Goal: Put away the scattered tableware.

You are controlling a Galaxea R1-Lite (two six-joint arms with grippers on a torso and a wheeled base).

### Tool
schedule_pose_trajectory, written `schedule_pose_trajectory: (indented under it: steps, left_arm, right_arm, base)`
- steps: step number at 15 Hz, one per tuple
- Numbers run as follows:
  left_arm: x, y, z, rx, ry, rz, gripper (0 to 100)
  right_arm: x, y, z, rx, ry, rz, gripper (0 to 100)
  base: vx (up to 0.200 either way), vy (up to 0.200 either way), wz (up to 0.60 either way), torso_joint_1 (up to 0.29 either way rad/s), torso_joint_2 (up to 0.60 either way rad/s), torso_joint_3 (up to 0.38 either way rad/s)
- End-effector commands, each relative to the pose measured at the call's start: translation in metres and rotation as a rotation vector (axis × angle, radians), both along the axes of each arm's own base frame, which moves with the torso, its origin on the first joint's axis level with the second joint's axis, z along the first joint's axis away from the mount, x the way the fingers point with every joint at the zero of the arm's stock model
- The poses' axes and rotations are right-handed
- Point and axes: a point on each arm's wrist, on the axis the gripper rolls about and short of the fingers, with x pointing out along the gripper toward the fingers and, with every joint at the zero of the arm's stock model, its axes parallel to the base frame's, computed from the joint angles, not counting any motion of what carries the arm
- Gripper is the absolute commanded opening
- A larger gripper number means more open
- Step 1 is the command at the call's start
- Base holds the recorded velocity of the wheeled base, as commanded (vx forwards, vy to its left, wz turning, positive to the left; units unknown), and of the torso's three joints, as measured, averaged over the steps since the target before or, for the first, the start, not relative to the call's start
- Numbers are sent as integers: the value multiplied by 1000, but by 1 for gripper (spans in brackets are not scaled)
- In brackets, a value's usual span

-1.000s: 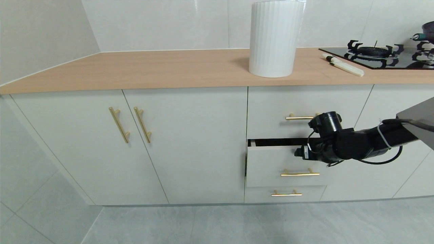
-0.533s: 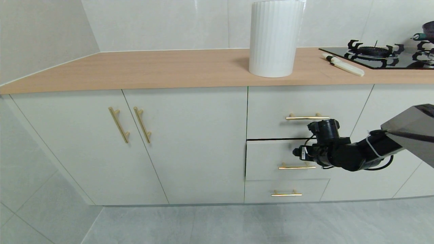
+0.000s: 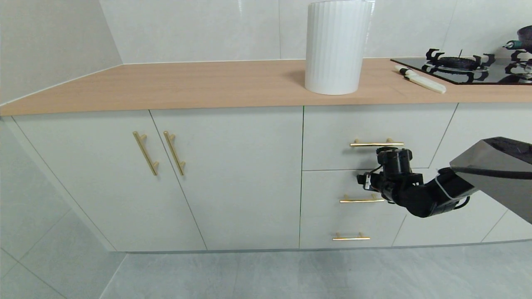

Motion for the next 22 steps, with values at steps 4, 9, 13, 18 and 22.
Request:
schedule_pose_trajectory:
  steps: [4,9,13,18,22]
  left_arm:
    - [0,0,0,0,0,0,100]
    - [0,0,0,0,0,0,100]
    - [0,0,0,0,0,0,100]
    - [0,0,0,0,1,0,100]
    - [0,0,0,0,1,0,100]
  right_arm:
    - [-4,-1,5,1,-19,-5,100]
    - [-61,-10,82,8,-122,22,100]
    - [-150,-30,132,15,-221,-12,100]
    - [-282,-68,167,-77,-422,-89,100]
    - [-365,-94,155,-256,-490,-181,100]
  base:
    - [0,0,0,0,0,0]
    - [0,0,0,0,0,0]
    - [0,0,0,0,0,0]
    - [0,0,0,0,0,0]
    - [0,0,0,0,0,0]
